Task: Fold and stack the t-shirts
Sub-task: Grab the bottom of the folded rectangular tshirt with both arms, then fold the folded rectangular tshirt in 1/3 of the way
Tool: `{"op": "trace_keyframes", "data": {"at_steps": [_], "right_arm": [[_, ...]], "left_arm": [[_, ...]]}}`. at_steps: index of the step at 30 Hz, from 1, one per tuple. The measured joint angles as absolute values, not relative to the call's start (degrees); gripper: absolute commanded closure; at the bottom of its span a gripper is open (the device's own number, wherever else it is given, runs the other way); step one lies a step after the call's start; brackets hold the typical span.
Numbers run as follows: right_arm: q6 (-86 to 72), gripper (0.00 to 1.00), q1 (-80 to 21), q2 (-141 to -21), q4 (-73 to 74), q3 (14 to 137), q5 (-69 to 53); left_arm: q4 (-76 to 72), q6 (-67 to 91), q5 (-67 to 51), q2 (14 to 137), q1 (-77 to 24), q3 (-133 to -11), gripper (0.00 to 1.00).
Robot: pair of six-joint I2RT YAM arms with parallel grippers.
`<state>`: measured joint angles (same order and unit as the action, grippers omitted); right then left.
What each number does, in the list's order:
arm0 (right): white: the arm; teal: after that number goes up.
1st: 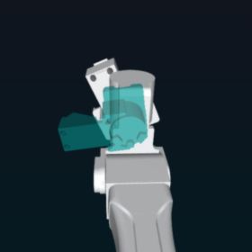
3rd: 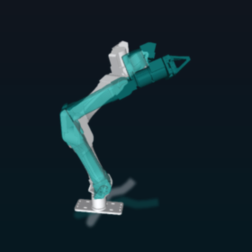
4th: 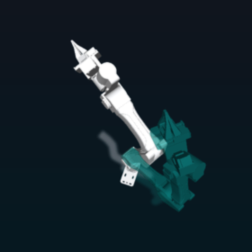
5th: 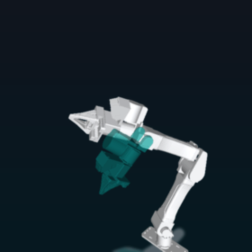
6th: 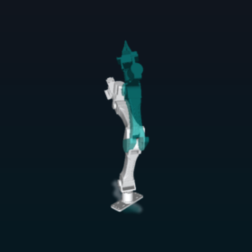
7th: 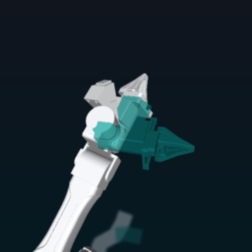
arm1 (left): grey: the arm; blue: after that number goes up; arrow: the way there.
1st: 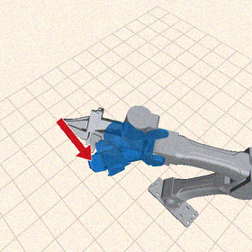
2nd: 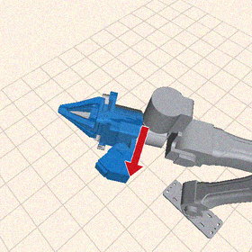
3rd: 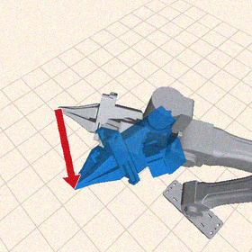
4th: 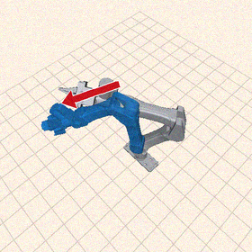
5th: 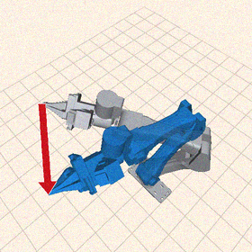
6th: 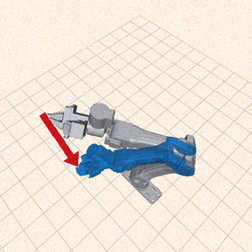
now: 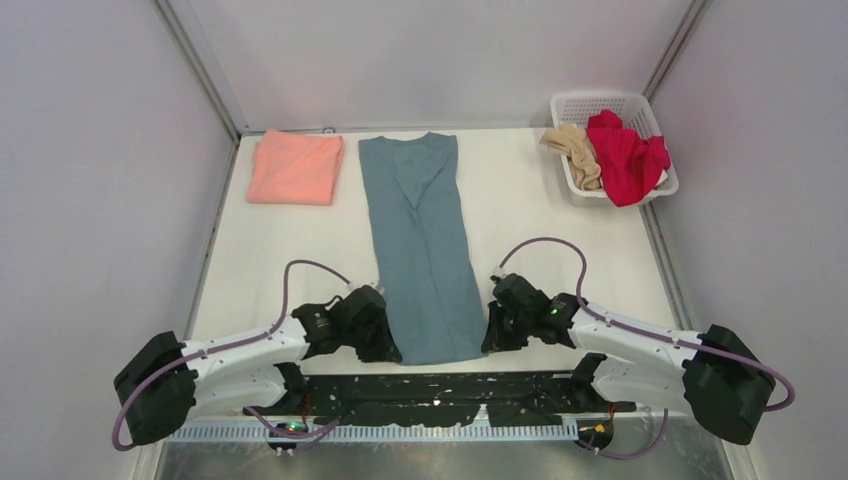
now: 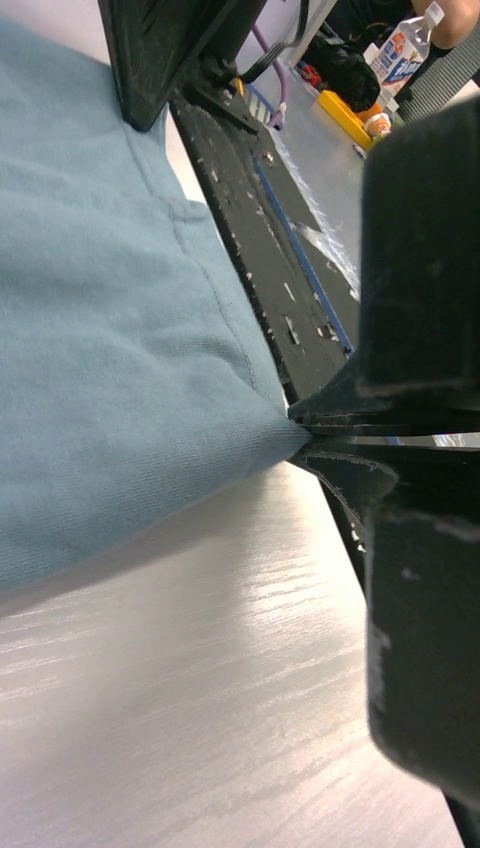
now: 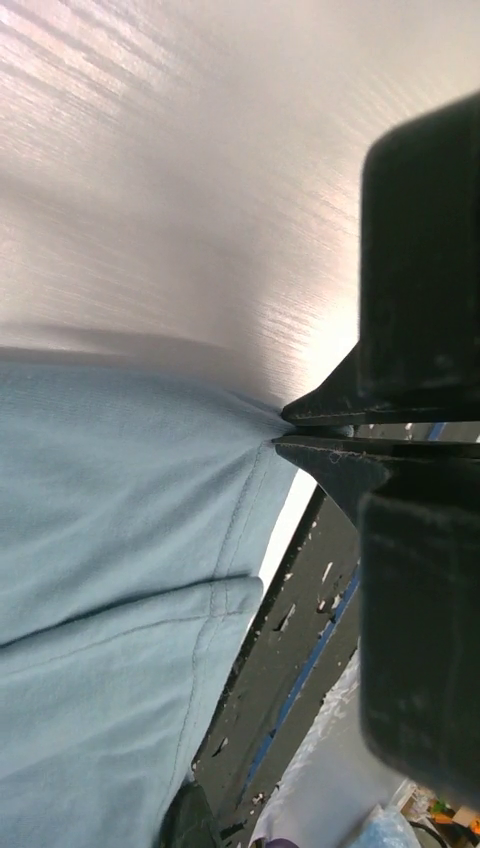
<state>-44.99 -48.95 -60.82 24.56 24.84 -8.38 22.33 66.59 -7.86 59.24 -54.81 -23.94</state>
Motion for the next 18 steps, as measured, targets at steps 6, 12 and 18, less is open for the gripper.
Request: {"op": "trace_keyframes", "data": {"at_steps": [6,12,18], "right_arm": [[-43.24,0.94,-48.51,-61.82,28.91,33.8,-6.7],[-39.05,0.95,-40.56,-70.76,28.67,46.7,-6.7],[-33.61,0.95,-31.9,-87.35,28.08,63.77,-8.99]], "left_arm": [[26.76,63.79,-5.39,55.64,-51.9,-30.0,1.0],[26.55,57.76,-8.1,64.16,-37.65,-38.79,1.0],[27.33,51.64,-11.27,78.46,-27.88,-54.81,1.0]]}}
